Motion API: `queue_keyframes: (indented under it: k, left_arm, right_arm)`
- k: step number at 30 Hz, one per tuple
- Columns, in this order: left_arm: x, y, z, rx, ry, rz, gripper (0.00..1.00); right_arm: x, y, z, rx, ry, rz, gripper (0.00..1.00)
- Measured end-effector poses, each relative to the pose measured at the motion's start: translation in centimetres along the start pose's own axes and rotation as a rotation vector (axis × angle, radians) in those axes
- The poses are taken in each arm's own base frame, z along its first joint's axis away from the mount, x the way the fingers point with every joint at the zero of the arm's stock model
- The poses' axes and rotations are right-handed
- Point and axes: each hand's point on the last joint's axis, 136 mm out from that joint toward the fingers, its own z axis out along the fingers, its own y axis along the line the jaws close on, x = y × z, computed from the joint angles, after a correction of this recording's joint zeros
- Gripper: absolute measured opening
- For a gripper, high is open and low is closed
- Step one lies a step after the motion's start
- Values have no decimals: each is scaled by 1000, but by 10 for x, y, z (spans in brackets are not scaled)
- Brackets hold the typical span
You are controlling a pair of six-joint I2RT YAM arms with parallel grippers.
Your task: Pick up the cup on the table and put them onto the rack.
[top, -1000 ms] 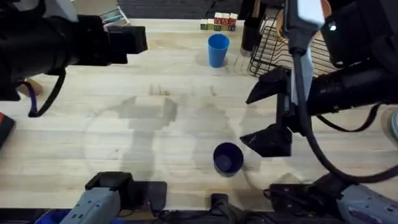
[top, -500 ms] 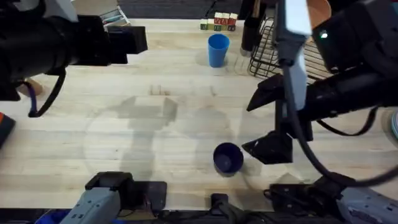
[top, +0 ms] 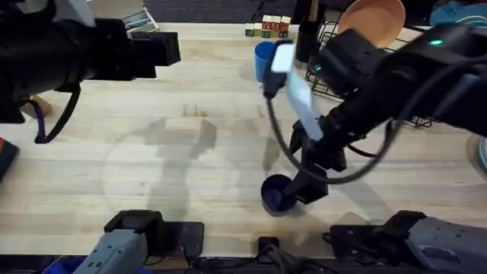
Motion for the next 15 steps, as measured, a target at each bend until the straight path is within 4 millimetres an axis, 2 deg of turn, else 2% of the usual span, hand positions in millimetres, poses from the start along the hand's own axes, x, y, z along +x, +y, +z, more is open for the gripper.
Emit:
queue_keyframes:
  k: [10,14,15]
  left_arm:
    - [0,0,0,0,0,0,993]
    - [0,0,0,0,0,0,993]
    - [0,0,0,0,0,0,993]
  right_arm:
    - [13,-16,32,-55,131,52,997]
    - [16,-18,38,-67,154,49,886]
    - [16,-18,38,-67,153,44,825]
